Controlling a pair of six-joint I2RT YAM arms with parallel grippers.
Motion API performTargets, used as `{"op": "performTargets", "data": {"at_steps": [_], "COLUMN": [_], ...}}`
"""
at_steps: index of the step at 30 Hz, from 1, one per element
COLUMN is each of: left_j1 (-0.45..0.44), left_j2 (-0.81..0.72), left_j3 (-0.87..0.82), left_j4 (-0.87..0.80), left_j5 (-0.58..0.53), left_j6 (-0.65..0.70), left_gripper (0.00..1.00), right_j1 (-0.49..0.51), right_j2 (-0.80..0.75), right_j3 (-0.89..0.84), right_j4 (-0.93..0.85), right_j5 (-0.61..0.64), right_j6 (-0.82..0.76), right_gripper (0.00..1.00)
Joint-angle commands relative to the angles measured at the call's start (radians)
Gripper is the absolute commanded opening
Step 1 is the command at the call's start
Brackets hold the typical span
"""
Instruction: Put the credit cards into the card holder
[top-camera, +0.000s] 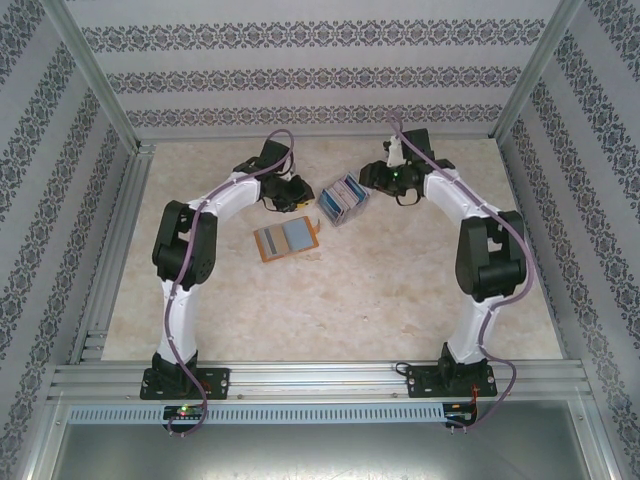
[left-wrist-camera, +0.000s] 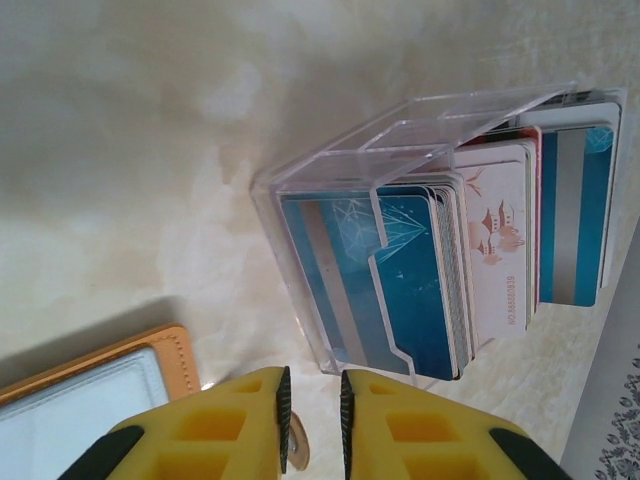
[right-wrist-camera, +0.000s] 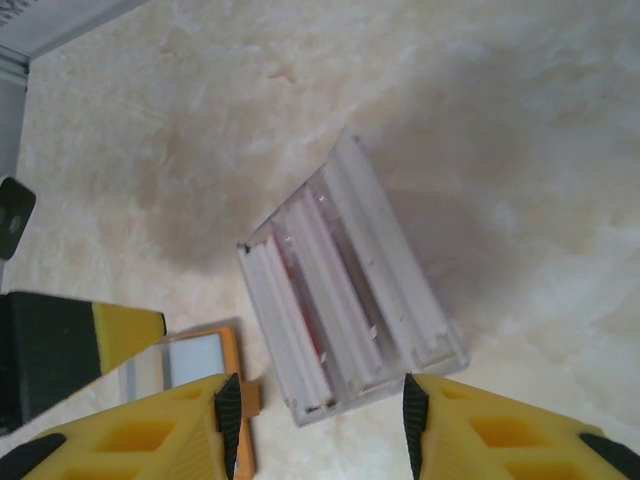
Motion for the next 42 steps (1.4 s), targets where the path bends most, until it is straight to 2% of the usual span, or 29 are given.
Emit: {"op": "performTargets", "data": {"at_steps": [1,9,18,29,42], "left_j1": [-0.022,-0.038,-0.055,-0.066,-0.066], "left_j2": [0.039,0.123,0.199,0.249,0.232], "left_j3": [0.066,0.155,0.241,0.289,0.264], "left_j4": [-0.062,-0.112,-0.147,-0.159,-0.164], "left_j5": [0.032,0.063,0.094,0.102,0.092], "left_j6": [0.03,0.05,0.054,0.054,0.07], "left_gripper": [0.23,0.24,0.24,0.24,0.24], "right_j1": [-0.026,-0.029,-0.002,0.019,0.035], "right_j2": [0.082,0.248,0.322,0.321,0.278], "right_j3": [0.116,0.334,0.412,0.426,0.403], "right_j4": [-0.121,-0.251,-0.291,-0.321,-0.327], "right_j5": [-0.026,-0.059,-0.116,-0.131,-0.104], "right_j6": [-0.057,-0.086,-0.077,-0.093,-0.108], "right_gripper": [0.49,0.49,0.49,0.49,0.48]}}
